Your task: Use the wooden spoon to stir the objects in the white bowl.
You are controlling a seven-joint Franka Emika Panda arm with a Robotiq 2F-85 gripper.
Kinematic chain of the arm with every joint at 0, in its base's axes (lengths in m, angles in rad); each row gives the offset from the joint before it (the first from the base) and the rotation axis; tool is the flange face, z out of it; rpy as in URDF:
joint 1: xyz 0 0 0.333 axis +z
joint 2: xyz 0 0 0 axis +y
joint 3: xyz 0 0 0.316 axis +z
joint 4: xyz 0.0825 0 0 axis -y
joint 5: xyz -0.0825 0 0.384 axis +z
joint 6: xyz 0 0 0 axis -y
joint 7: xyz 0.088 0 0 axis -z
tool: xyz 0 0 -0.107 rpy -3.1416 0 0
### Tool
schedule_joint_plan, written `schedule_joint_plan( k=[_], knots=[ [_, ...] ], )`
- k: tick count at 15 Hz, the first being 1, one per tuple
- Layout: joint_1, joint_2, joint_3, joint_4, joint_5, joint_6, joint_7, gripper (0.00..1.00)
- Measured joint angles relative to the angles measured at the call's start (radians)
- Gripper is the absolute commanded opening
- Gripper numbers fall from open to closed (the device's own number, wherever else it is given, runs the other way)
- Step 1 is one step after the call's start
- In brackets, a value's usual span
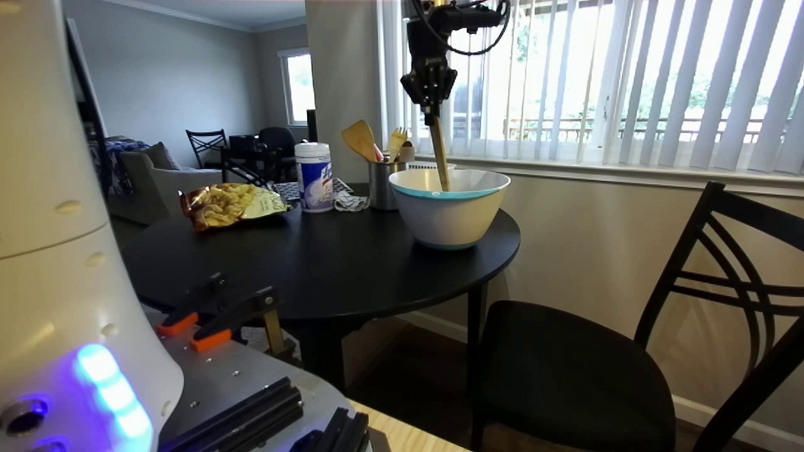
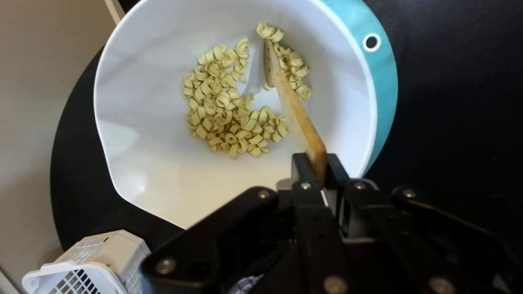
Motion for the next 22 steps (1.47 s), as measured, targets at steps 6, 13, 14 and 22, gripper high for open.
schedule_joint_plan(
  k=[6,13,14,22],
  knots=[
    [0.061,-0.004,0.026,0.0,0.015,-0.049,-0.051,0.05],
    [0.139,0.038,0.089,0.027,0.047,-0.043,-0.051,0.05],
    [0.144,0.047,0.096,0.037,0.049,-0.043,-0.051,0.05],
    [0.133,0.115,0.127,0.064,0.273,0.101,-0.109,0.05]
  ],
)
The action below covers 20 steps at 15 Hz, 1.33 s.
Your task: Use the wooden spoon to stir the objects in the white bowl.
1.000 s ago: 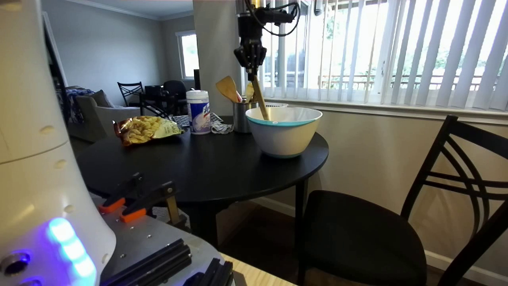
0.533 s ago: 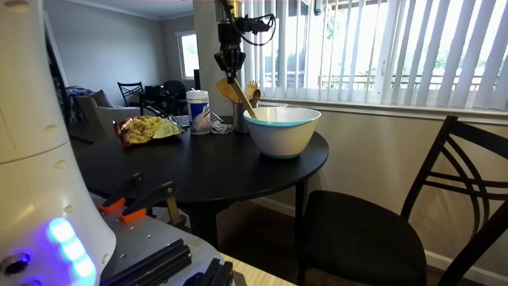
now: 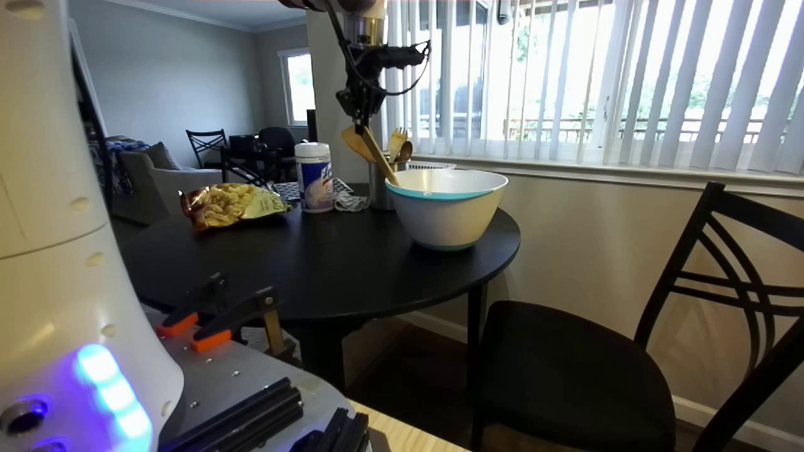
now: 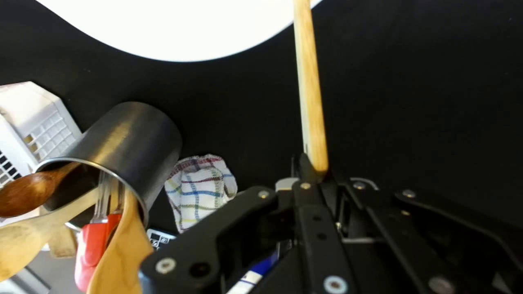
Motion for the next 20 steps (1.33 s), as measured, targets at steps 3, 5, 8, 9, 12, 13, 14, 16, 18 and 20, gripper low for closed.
schedule_joint_plan(
  k=[3,5,8,9,12,13,14,16,18,20],
  knots=[
    [-0.029,0.025,0.01,0.0,0.099,0.115,-0.021,0.05],
    [-0.048,0.04,0.013,-0.001,0.126,0.194,-0.02,0.05],
    [-0.079,0.051,0.017,-0.006,0.15,0.282,-0.02,0.05],
    [-0.086,0.053,0.016,-0.008,0.162,0.302,-0.02,0.05],
    [-0.1,0.058,0.007,-0.018,0.172,0.355,-0.02,0.05],
    [-0.1,0.058,-0.002,-0.024,0.172,0.367,-0.019,0.05],
    [-0.099,0.058,-0.014,-0.031,0.165,0.374,-0.018,0.05],
    [-0.09,0.052,-0.05,-0.042,0.125,0.377,-0.001,0.05],
    [-0.085,0.034,-0.077,-0.055,0.099,0.367,0.015,0.05],
    [-0.09,0.014,-0.083,-0.065,0.099,0.329,0.015,0.05]
  ],
)
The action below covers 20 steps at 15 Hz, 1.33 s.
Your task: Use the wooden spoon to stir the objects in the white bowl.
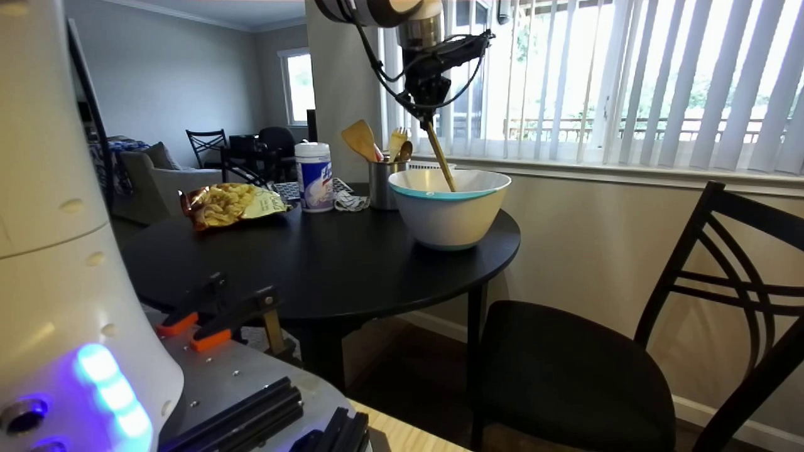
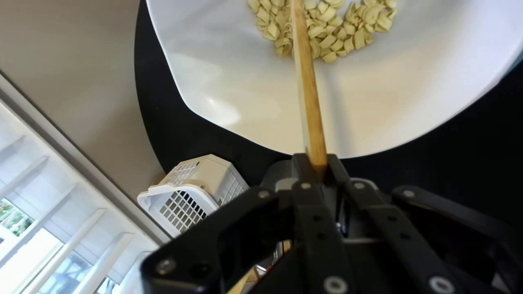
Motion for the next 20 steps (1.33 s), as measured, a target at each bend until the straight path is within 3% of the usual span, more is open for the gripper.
schedule_joint_plan(
  k=[13,20],
  knots=[
    [-0.019,-0.112,0.009,-0.024,0.032,-0.326,-0.112,0.05],
    [0.049,-0.111,0.05,-0.024,0.032,-0.341,-0.128,0.05]
  ],
)
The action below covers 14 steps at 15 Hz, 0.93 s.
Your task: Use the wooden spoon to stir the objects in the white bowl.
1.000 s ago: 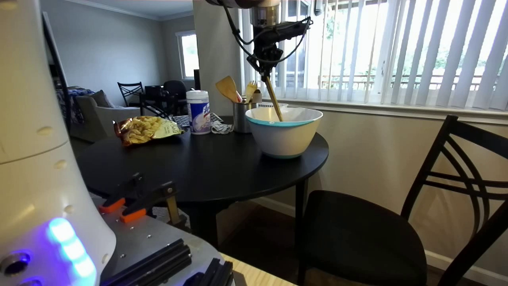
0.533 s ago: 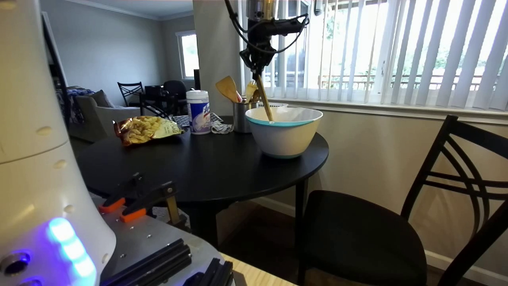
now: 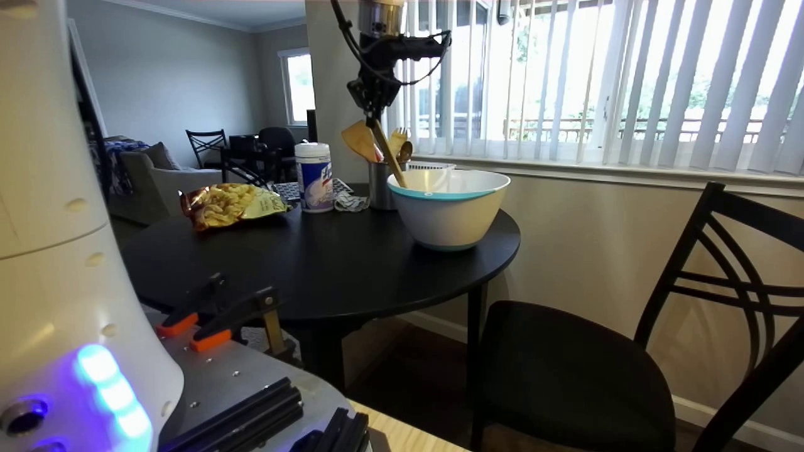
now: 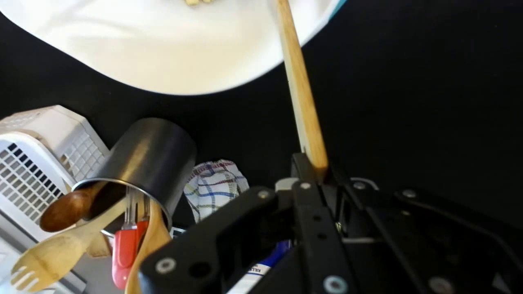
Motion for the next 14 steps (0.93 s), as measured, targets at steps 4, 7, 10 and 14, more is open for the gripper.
schedule_joint_plan(
  k=[4,7,10,14],
  knots=[
    [0.03,0.0,0.019,0.006,-0.001,0.0,0.0,0.05],
    [0.035,0.0,0.021,0.018,0.01,0.0,0.0,0.05],
    [0.032,0.0,0.019,0.035,0.072,0.006,-0.001,0.05],
    [0.026,0.0,0.015,0.042,0.185,0.022,-0.021,0.05]
  ],
)
